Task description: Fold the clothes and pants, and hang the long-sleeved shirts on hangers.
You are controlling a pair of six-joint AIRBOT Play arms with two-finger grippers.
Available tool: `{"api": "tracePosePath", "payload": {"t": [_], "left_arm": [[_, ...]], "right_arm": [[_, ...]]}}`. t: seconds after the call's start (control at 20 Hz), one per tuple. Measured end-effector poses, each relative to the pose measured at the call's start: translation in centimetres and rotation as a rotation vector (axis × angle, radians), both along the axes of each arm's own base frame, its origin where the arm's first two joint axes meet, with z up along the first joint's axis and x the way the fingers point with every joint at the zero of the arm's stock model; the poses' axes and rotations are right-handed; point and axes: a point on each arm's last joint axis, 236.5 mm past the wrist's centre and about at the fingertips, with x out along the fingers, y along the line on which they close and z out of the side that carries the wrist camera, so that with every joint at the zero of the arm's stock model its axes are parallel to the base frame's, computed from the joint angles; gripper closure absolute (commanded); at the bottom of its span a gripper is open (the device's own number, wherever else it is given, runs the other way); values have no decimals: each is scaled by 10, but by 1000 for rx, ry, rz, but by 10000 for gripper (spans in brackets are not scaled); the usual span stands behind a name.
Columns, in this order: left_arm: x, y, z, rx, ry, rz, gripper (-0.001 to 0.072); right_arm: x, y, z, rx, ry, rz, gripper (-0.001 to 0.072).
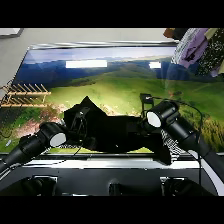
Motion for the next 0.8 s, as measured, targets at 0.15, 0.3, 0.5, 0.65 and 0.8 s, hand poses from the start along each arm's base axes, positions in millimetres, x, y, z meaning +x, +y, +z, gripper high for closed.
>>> {"api": "tracePosePath", "payload": {"t": [0.15, 0.3, 0.5, 0.65, 0.8], "left_arm": [[3, -6, -2, -5, -40, -41, 153], [-1, -12, -7, 8, -63, -119, 153], [-2, -12, -17, 41, -79, -193, 153], [-1, -12, -22, 62, -90, -235, 153], [-3, -9, -24, 77, -91, -259, 153]], "right_arm": [[0, 0, 1, 2, -2, 0, 676], [-1, -1, 1, 0, 0, -1, 676], [-1, -1, 1, -1, 2, -4, 676], [-1, -1, 1, -1, 2, -4, 676], [-1, -1, 1, 0, 3, -10, 676]]}}
